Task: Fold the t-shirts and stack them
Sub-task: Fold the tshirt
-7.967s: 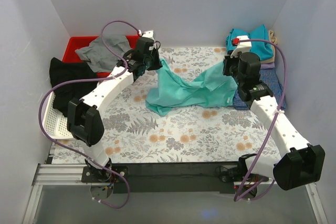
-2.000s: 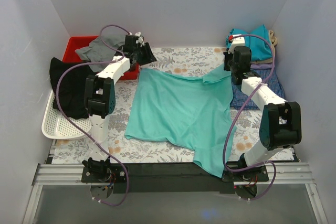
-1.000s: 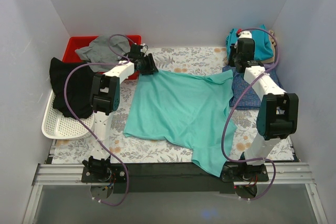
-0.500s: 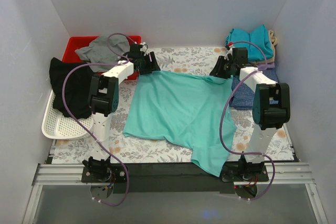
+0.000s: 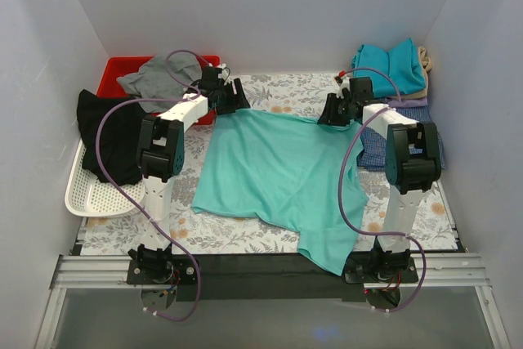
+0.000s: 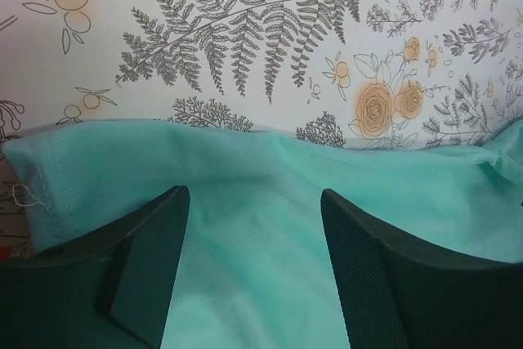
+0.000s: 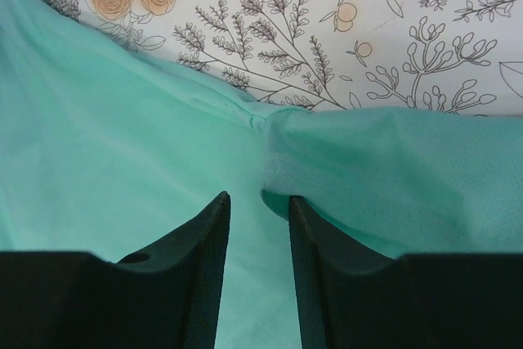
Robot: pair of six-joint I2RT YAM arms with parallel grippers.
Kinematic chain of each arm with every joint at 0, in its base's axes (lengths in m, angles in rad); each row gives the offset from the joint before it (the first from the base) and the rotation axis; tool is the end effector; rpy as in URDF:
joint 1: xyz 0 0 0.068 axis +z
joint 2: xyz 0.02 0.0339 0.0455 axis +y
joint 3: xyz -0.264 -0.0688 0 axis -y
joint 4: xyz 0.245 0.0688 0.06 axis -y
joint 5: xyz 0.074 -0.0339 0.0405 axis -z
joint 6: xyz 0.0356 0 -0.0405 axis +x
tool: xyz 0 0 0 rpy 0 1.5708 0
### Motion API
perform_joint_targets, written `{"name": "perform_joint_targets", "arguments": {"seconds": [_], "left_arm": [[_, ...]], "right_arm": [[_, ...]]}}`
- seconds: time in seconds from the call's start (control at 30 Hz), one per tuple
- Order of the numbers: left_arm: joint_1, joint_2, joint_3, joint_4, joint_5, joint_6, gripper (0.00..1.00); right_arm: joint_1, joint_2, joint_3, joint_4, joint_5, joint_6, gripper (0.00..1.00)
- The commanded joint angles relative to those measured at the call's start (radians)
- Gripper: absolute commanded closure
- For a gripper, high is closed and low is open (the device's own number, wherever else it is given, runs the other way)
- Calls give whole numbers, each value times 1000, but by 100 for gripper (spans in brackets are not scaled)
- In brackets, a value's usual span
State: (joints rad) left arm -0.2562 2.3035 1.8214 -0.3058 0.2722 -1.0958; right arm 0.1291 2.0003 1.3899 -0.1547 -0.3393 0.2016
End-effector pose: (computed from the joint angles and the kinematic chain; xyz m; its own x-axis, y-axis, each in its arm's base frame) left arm 0.4985 -0.1405 0.1726 -0.6938 -0.7037 -0.1531 -0.4143 0.5639 -0.7144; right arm 0.4375 0.0687 0.1877 -0.7449 0.0937 -0.6605 -0.2147 0.9038 0.3703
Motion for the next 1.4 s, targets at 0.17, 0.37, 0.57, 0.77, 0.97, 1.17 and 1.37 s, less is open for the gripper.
{"name": "perform_joint_targets", "arguments": {"seconds": [0.17, 0.37, 0.57, 0.77, 0.97, 1.17, 1.37], "left_arm": [[15, 4, 75, -24, -68, 19, 35], [15, 48, 99, -26, -73, 10, 35], [14, 82, 162, -64, -97, 25, 34], [5, 106, 233, -176, -178, 89, 33], [-26, 123, 251, -220, -240, 148, 32], [-41, 155, 265, -228, -289, 157, 37], [-43, 218, 334, -263, -320, 151, 59]], "right_arm": [[3, 49, 90, 35, 16, -10, 63], [6, 81, 121, 38, 6, 5, 96], [6, 15, 61, 87, 34, -5, 98], [7, -24, 57, 89, 37, -13, 98], [6, -29, 61, 87, 40, -10, 98], [6, -34, 49, 87, 46, -13, 98], [7, -70, 28, 92, 49, -27, 98]]}}
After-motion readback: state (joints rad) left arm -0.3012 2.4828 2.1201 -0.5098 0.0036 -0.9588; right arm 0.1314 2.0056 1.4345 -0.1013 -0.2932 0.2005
